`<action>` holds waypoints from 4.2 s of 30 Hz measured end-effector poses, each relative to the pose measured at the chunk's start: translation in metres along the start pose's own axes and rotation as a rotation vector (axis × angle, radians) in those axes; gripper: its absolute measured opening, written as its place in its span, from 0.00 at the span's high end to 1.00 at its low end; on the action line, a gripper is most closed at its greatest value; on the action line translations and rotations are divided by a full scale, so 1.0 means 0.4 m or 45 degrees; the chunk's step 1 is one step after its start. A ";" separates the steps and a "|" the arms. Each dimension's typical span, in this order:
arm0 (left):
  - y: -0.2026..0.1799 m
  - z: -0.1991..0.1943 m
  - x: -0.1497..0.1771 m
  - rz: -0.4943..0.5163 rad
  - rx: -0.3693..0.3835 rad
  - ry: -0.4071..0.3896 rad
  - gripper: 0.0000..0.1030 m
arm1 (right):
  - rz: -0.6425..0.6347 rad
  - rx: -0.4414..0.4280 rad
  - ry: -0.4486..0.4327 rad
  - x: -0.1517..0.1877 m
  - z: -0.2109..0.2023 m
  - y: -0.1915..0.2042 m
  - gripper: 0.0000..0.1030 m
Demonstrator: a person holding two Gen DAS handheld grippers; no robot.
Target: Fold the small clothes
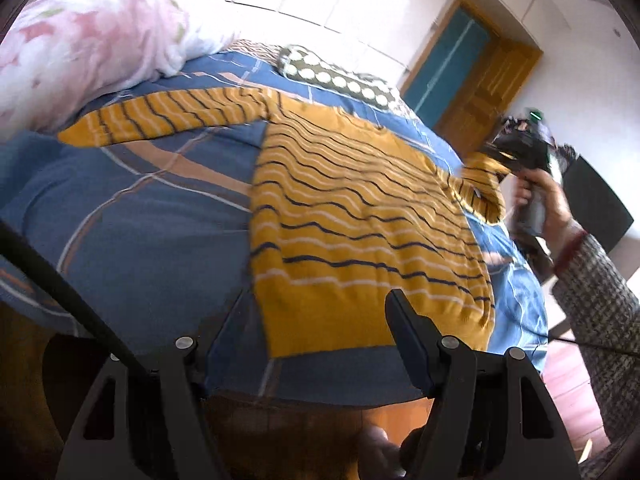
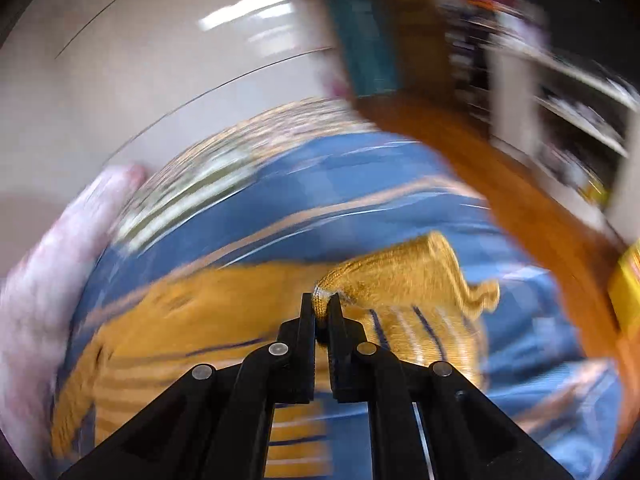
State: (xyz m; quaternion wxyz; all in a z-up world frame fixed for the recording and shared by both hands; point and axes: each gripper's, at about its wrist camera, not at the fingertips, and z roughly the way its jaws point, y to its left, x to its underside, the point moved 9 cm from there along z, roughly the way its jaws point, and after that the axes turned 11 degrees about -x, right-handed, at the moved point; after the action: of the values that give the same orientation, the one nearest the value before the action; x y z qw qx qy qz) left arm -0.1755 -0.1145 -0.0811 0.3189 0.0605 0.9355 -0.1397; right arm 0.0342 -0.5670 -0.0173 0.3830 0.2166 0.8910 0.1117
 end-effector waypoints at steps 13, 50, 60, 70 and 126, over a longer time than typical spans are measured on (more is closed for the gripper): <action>0.204 -0.043 0.007 -0.258 0.063 -0.035 0.33 | -0.675 -0.172 0.440 0.389 0.444 0.634 0.84; 0.326 -0.069 0.041 -0.379 0.154 -0.075 0.32 | -1.470 -0.420 0.440 0.874 0.356 1.301 0.66; 0.325 -0.072 0.041 -0.373 0.137 -0.080 0.32 | -0.989 -0.595 0.383 0.679 0.277 1.296 0.93; 0.237 -0.040 0.001 -0.246 0.092 -0.045 0.32 | -0.081 -0.301 0.216 0.187 0.269 0.519 0.93; -0.025 0.397 -0.142 -0.205 0.320 0.506 0.63 | 0.160 -0.589 0.410 0.591 -0.106 -0.038 0.45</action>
State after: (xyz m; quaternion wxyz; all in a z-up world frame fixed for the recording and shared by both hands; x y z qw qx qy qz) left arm -0.0408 -0.1732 -0.1642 0.1063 0.0514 0.9570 -0.2651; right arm -0.1463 -0.4703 -0.1441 0.2684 0.1577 0.8760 0.3684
